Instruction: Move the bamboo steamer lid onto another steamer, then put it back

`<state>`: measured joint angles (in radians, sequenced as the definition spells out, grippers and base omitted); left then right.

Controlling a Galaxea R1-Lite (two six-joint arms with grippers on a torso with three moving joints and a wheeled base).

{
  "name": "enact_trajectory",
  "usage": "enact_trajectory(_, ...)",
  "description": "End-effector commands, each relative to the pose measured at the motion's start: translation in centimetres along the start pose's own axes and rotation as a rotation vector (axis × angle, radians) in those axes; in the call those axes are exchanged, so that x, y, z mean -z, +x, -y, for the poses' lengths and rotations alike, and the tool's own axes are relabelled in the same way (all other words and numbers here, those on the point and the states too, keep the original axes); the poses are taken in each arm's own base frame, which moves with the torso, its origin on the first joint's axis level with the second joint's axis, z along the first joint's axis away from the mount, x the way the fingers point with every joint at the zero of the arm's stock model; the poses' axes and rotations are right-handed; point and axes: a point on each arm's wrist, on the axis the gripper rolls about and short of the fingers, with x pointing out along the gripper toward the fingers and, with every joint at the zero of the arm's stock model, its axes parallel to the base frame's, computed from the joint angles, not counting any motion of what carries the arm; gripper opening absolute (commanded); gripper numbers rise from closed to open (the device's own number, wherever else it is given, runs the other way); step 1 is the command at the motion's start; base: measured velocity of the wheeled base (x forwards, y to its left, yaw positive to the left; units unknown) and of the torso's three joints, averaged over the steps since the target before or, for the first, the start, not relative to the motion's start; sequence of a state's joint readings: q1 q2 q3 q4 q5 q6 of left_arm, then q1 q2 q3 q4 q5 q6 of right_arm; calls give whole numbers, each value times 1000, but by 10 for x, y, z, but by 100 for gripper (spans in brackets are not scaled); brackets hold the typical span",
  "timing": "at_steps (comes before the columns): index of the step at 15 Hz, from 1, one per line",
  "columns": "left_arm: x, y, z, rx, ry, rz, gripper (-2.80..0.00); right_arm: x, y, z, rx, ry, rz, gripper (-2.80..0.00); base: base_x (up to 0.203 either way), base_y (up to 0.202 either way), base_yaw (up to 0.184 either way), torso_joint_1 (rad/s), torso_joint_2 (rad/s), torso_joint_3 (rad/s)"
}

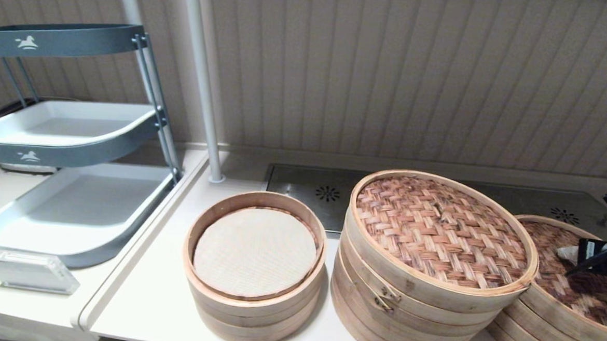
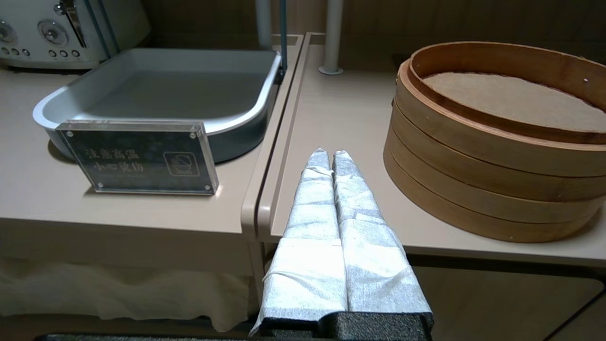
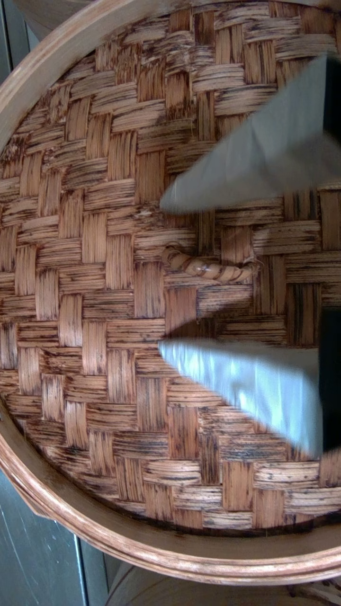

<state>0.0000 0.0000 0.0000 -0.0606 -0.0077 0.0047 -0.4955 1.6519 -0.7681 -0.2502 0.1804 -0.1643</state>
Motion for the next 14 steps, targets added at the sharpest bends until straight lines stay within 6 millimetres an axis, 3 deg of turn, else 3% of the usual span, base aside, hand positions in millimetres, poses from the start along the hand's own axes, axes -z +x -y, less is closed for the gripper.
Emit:
enact_trajectory(1,7,1,0,-3,0,-22,-280,-1,-2,0,-3,0,9,0,0,0,0,0,0,0)
enact_trajectory(6,7,1,0,-3,0,-22,-280,-17,-49,-7,12,-22,140,0,0,0,0,0,0,0)
enact_trajectory(7,7,1,0,-1,0,-22,-280,-16,-52,-8,10,-22,136,-280,0,0,0,0,0,0)
enact_trajectory(8,7,1,0,0,0,-22,-280,-17,-59,-9,7,-22,139,-280,0,0,0,0,0,0)
enact_trajectory(14,7,1,0,-1,0,-22,-280,-12,-164,-31,-236,56,208,-280,0,0,0,0,0,0)
